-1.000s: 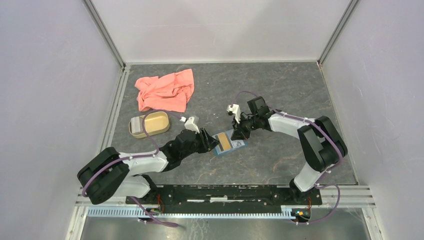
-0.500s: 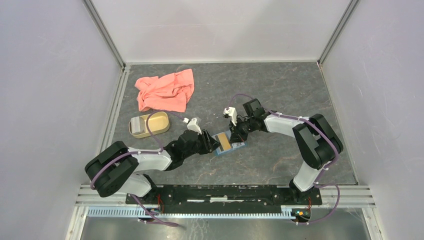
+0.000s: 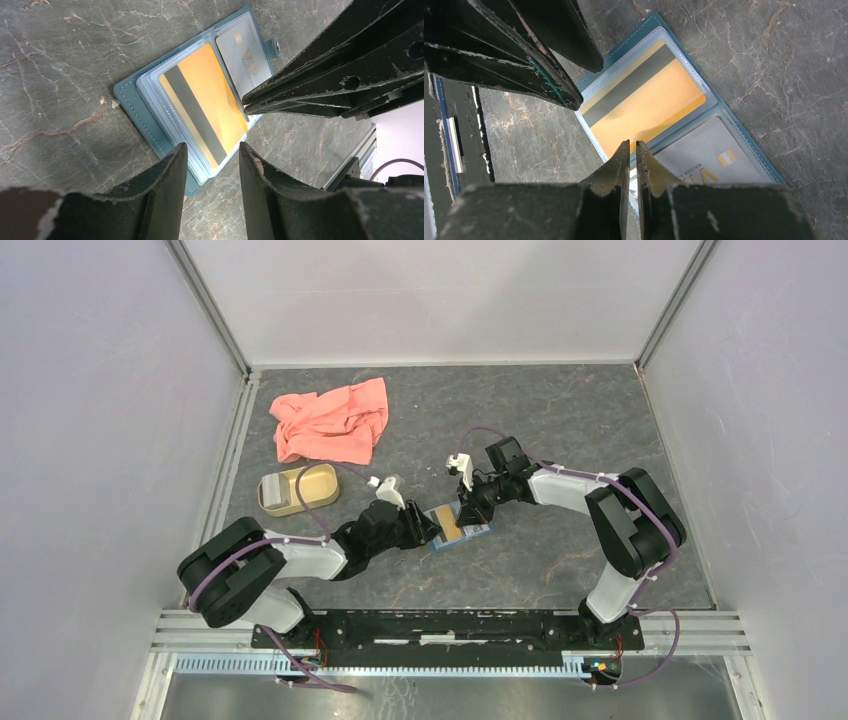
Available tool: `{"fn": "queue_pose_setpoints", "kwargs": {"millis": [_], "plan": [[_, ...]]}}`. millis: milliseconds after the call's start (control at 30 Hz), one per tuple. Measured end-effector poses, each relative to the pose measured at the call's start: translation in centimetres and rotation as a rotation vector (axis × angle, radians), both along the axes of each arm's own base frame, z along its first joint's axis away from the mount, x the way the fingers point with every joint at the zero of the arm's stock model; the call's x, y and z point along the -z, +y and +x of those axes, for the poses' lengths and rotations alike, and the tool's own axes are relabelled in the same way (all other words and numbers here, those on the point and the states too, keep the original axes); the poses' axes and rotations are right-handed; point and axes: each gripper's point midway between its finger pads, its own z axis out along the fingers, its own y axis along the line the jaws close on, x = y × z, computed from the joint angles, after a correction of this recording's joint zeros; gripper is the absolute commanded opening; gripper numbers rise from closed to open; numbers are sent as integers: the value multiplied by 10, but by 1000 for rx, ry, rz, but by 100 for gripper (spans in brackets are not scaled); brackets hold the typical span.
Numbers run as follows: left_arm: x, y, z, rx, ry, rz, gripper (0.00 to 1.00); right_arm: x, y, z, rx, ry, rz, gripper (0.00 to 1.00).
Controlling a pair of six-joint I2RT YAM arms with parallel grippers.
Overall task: Put the credit cards into the card holder
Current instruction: Turn over the card slot in the card holder.
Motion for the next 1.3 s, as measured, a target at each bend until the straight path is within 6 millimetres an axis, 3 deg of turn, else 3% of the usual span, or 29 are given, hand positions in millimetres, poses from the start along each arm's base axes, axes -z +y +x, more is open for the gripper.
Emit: {"fn": "queue_pose_setpoints", "kwargs": {"millis": [400,1300], "plan": [[8,-2,-3,15,21,9,50,14,1,1,0,45,-27,14],[-5,-3,6,-15,15,-44,48,15,2,2,-7,61,-45,14]]}}
